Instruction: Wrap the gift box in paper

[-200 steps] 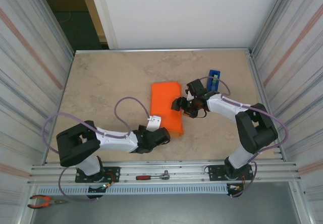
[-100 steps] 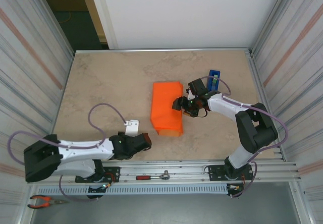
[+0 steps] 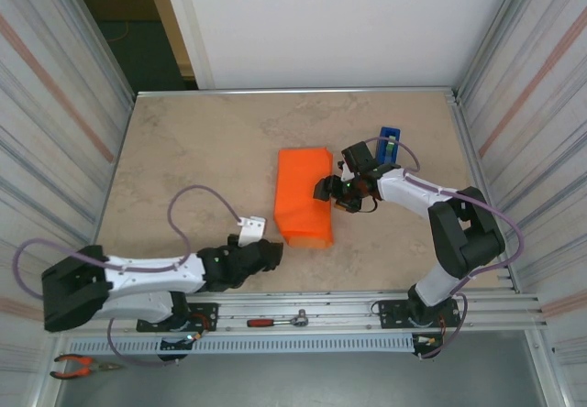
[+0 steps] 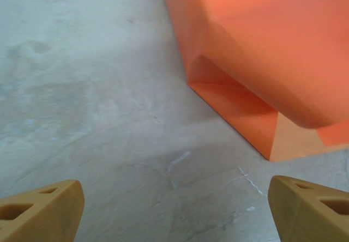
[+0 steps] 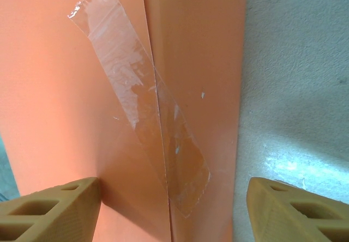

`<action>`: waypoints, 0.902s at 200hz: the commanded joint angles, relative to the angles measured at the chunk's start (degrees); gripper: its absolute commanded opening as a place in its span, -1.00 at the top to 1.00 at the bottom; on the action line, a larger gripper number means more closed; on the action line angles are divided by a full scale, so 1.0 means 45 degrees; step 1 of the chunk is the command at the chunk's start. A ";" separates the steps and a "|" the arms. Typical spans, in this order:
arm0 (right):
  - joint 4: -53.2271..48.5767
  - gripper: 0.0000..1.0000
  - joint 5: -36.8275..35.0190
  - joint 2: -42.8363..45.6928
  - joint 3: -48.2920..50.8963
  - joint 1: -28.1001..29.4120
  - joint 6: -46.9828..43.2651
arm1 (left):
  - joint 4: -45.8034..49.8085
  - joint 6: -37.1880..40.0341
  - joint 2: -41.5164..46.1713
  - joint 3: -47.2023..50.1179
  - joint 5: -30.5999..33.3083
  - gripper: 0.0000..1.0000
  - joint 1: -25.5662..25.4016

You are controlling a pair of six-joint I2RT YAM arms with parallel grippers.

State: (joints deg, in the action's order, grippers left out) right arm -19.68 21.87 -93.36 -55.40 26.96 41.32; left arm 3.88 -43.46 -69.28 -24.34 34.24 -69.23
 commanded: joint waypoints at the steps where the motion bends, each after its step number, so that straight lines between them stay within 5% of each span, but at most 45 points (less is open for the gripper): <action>1: -0.0647 -0.37 -0.0343 -0.0214 0.0118 -0.0034 -0.0412 | -0.2145 0.0864 -0.1301 -0.0280 -0.0254 -0.75 -0.0143; 63: -0.0511 -0.36 -0.0230 -0.0618 0.0145 0.0068 -0.0453 | -0.4227 0.1501 -0.4625 -0.1932 0.0243 -0.76 0.0156; 109: -0.0589 -0.33 -0.0390 -0.0795 0.0170 0.0161 -0.0452 | -0.3097 0.0570 -0.6052 -0.2826 0.1609 -0.74 0.0698; 180: -0.0714 -0.31 -0.0697 -0.0915 0.0361 0.0081 -0.0615 | 0.0293 -0.2999 -0.3954 -0.1260 0.3541 -0.73 0.0620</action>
State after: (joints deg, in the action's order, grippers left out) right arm -18.41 23.00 -94.41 -55.42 27.00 39.97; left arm -2.79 -48.75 -92.64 -33.63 43.48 -66.13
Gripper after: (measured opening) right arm 0.656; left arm 0.863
